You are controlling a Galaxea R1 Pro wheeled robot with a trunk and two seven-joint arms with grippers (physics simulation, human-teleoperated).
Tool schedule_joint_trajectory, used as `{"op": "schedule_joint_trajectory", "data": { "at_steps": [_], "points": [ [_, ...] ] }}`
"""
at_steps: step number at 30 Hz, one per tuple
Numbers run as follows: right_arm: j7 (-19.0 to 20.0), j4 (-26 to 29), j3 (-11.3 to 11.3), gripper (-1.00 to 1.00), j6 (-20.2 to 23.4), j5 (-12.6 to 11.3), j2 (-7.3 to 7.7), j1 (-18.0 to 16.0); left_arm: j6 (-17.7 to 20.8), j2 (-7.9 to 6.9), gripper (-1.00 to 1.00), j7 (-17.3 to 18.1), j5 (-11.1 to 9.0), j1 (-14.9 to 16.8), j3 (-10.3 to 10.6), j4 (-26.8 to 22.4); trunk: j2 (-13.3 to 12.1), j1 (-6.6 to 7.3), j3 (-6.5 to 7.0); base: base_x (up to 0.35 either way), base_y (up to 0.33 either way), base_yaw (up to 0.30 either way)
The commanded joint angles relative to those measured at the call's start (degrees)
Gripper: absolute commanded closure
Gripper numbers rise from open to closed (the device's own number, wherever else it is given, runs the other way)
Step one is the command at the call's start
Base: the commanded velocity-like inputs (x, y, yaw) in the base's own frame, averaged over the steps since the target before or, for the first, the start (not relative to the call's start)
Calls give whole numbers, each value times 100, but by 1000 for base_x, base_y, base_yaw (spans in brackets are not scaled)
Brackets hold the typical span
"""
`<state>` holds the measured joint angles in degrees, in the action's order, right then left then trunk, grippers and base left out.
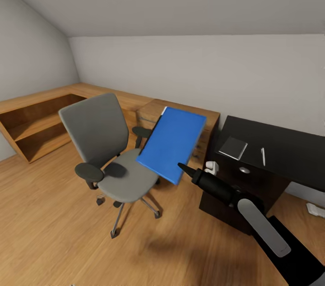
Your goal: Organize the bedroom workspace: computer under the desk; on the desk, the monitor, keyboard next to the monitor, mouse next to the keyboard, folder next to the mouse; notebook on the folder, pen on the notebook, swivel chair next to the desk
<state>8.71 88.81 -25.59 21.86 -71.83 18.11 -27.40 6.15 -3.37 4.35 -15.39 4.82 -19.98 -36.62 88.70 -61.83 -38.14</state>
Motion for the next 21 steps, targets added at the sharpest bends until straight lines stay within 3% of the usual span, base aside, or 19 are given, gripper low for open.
{"op": "schedule_joint_trajectory", "data": {
  "at_steps": [1,3,10,13,21],
  "points": [
    [148,-39,2,100,12,-28,6,-5,44,3,-100,34,-52,2,-24,-6,-39,24,14,-25,0,-9],
    [337,-125,8,100,11,-25,8,-7,43,4,-100,35,-52,2,-24,-4,-119,68,50,-13,0,-5],
    [412,-162,27,100,10,-36,50,-8,9,9,-100,31,-52,2,-24,105,-400,221,179,-2,0,-23],
    [412,-162,28,100,-1,-61,111,-4,-215,19,-100,34,-45,2,-12,252,-520,287,244,0,0,-207],
    [411,-169,38,100,-12,-75,182,-5,-275,34,-100,33,-43,2,-6,324,-841,463,418,0,0,-263]
  ]
}}
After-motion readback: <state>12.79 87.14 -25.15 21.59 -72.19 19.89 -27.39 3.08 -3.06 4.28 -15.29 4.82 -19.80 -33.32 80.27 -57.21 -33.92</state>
